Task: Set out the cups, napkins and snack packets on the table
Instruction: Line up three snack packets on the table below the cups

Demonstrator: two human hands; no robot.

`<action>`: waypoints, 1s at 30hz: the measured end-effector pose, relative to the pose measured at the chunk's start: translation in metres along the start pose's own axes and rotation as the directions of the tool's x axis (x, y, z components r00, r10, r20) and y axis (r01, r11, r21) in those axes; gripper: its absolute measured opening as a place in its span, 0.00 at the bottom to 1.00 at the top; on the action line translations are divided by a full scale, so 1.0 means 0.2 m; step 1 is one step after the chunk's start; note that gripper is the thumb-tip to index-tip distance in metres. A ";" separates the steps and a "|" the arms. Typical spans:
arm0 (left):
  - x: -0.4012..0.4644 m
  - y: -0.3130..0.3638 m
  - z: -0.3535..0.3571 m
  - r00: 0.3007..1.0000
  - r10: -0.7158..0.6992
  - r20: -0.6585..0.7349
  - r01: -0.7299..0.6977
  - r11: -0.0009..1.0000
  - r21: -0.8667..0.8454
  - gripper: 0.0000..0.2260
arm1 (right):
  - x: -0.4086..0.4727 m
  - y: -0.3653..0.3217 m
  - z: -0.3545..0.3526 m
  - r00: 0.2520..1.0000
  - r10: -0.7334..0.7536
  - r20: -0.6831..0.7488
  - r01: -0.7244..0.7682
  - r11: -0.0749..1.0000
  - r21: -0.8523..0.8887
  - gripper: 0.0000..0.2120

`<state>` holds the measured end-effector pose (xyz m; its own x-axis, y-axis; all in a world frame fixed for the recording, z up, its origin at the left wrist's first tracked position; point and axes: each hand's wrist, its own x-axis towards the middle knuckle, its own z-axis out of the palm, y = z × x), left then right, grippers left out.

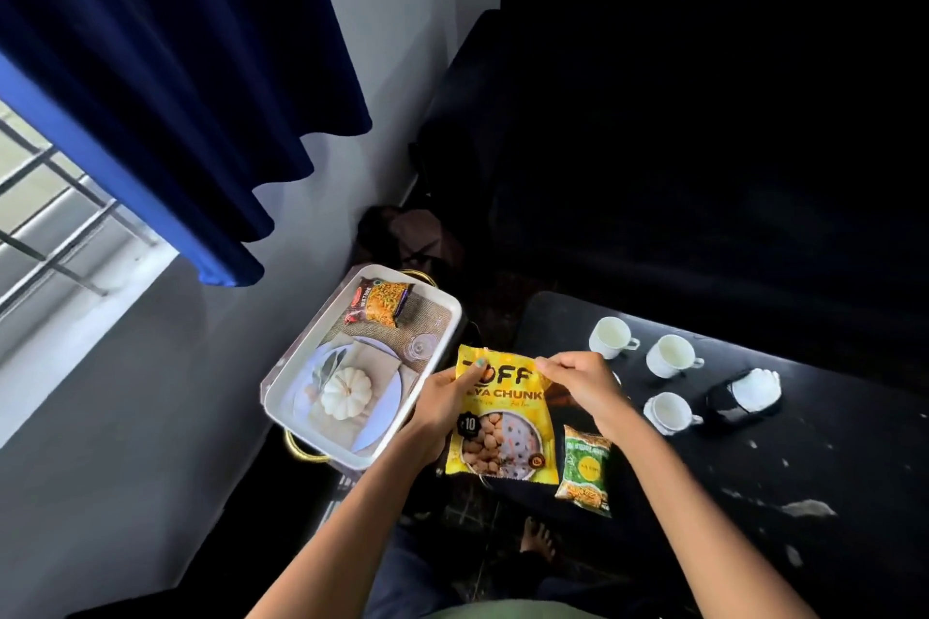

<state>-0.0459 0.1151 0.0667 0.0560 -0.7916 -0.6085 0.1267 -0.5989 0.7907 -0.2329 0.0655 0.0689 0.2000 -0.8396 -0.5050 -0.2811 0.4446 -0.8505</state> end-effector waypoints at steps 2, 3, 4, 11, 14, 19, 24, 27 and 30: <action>0.00 0.01 0.02 1.000 0.017 -0.006 -0.017 1.000 0.019 0.13 | -0.01 0.00 -0.03 0.999 -0.038 0.010 0.038 0.996 -0.081 0.10; 0.00 0.02 0.02 0.999 0.032 -0.004 -0.032 0.999 0.026 0.13 | -0.01 0.01 -0.05 0.998 -0.058 0.023 0.061 0.990 -0.125 0.11; 0.00 0.02 0.03 0.999 0.050 0.002 -0.050 0.998 0.033 0.12 | -0.01 0.02 -0.07 0.996 -0.085 0.038 0.090 0.981 -0.172 0.11; 0.02 0.07 0.06 0.994 0.091 0.057 -0.099 0.983 0.153 0.10 | 0.00 0.06 -0.18 0.981 -0.155 0.113 0.180 0.947 -0.267 0.08; 0.04 0.09 0.09 0.991 0.112 0.069 -0.120 0.983 0.139 0.10 | 0.00 0.05 -0.21 0.982 -0.177 0.071 0.189 0.955 -0.227 0.06; 0.06 0.12 0.13 0.992 0.123 -0.035 -0.122 0.992 0.024 0.10 | -0.02 0.02 -0.20 0.991 -0.133 0.020 0.124 0.961 0.247 0.17; 0.08 0.11 0.15 0.999 0.043 0.004 -0.043 0.991 -0.127 0.11 | -0.06 0.08 -0.10 0.990 -0.011 0.139 -0.038 0.939 0.343 0.27; 0.08 0.06 0.12 0.992 -0.001 0.126 0.019 0.990 -0.140 0.10 | -0.05 0.11 -0.10 1.000 0.007 -0.029 0.006 0.901 0.434 0.19; 0.06 -0.01 0.09 0.972 -0.080 0.220 0.085 0.996 -0.012 0.12 | -0.04 0.13 -0.14 0.996 0.024 -0.081 0.018 0.876 0.483 0.17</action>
<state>-0.0642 0.1040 0.0587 -0.1732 -0.7483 -0.6403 0.1424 -0.6624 0.7355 -0.2673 0.0744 0.0552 0.1166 -0.8513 -0.5115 0.2108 0.5245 -0.8249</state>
